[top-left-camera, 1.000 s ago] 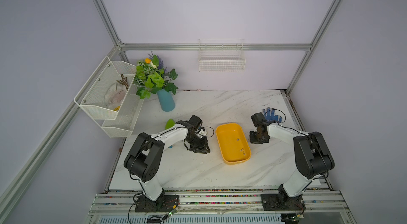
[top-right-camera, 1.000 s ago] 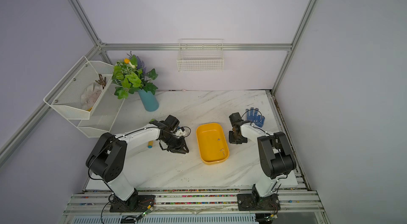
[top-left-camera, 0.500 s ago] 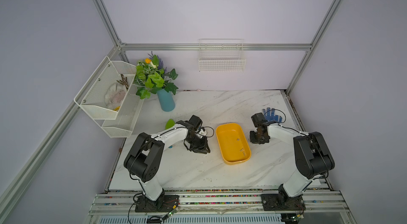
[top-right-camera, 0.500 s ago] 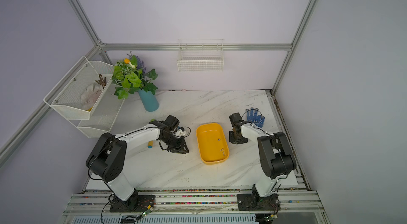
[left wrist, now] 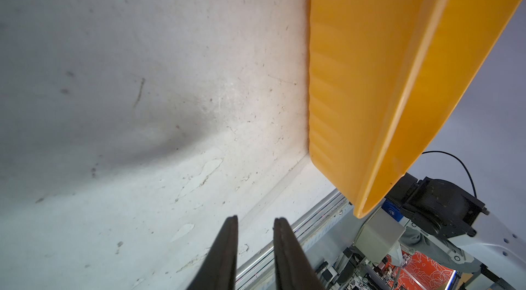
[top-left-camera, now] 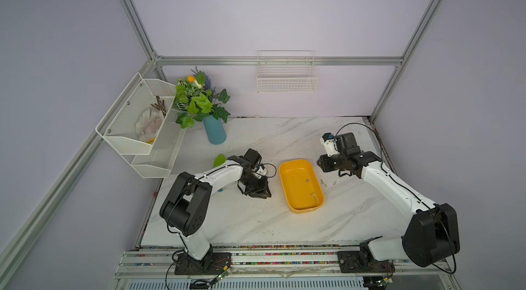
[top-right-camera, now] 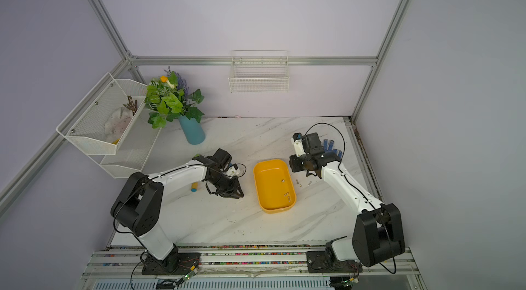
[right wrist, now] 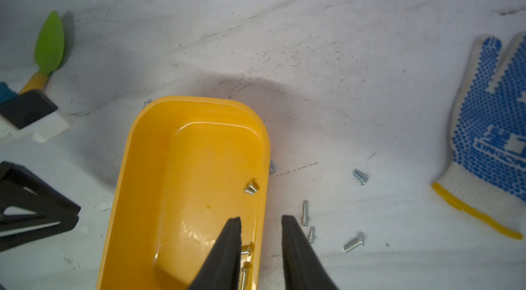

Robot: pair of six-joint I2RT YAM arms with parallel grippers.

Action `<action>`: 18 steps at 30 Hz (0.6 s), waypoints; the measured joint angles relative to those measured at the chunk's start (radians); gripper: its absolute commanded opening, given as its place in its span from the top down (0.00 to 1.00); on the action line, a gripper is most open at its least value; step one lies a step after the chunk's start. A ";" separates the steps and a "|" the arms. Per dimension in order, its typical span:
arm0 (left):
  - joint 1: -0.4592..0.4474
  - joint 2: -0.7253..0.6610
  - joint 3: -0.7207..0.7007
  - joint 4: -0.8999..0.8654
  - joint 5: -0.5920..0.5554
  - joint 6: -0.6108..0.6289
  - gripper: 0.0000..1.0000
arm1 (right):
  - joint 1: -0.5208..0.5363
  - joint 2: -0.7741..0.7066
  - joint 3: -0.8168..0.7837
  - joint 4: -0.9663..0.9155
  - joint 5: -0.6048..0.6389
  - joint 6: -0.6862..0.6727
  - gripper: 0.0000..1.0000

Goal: Take out the screws from the storage box
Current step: Place the screw at the center of the board.

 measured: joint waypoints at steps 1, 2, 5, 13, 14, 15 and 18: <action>0.000 0.000 0.002 0.000 0.000 0.000 0.73 | 0.025 0.008 -0.008 -0.001 -0.011 -0.035 0.66; 0.000 0.000 0.003 0.000 0.000 0.000 0.73 | 0.048 0.015 -0.015 -0.004 -0.015 -0.061 0.66; 0.000 0.000 0.003 0.000 0.000 0.000 0.73 | 0.119 0.050 -0.029 -0.016 -0.013 -0.147 0.66; 0.000 0.000 0.003 0.002 0.000 0.000 0.73 | 0.157 0.144 0.009 -0.082 0.052 -0.226 0.63; 0.000 0.000 0.003 0.003 0.000 0.000 0.73 | 0.162 0.168 0.029 -0.094 0.072 -0.222 0.63; 0.000 0.000 0.003 0.004 0.000 0.000 0.73 | 0.168 0.192 0.048 -0.103 0.093 -0.217 0.63; 0.001 0.000 0.003 0.006 0.000 0.000 0.73 | 0.201 0.265 0.085 -0.122 0.153 -0.195 0.63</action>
